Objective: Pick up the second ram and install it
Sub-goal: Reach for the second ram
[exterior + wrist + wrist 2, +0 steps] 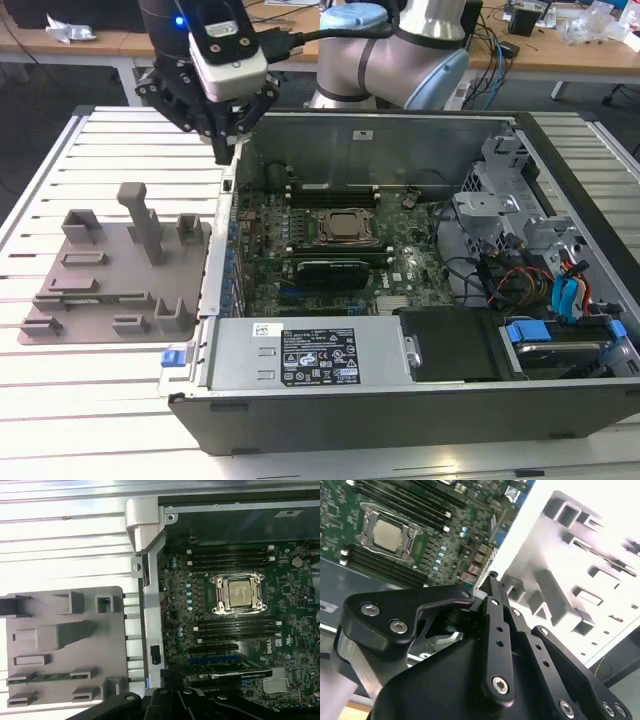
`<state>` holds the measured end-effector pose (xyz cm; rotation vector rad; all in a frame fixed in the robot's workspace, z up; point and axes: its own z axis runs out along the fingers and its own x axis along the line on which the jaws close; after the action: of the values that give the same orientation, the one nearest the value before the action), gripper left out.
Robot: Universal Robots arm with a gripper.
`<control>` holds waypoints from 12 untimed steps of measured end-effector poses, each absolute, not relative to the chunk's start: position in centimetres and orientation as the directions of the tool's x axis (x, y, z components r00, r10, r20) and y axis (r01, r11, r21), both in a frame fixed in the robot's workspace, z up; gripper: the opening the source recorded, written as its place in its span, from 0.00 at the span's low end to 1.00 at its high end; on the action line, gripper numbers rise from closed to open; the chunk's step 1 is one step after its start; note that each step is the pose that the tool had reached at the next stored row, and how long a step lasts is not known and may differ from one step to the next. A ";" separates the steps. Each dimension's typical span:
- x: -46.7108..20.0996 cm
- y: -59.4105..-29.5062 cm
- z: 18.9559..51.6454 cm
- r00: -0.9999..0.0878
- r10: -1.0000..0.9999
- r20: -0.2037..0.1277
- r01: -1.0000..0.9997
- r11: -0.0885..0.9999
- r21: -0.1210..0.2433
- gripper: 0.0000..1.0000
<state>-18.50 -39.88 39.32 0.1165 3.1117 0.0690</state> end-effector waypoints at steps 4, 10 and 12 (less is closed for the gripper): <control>-21.7 -39.9 39.2 -0.997 0.075 -0.025 0.074 0.996 0.045 0.10; -25.0 -39.9 39.1 -0.997 0.075 -0.025 0.074 0.996 0.045 0.10; -25.9 -39.9 39.0 -0.997 0.075 -0.025 0.074 0.996 0.045 0.10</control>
<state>-25.92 -39.88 39.04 0.1166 3.1117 0.0690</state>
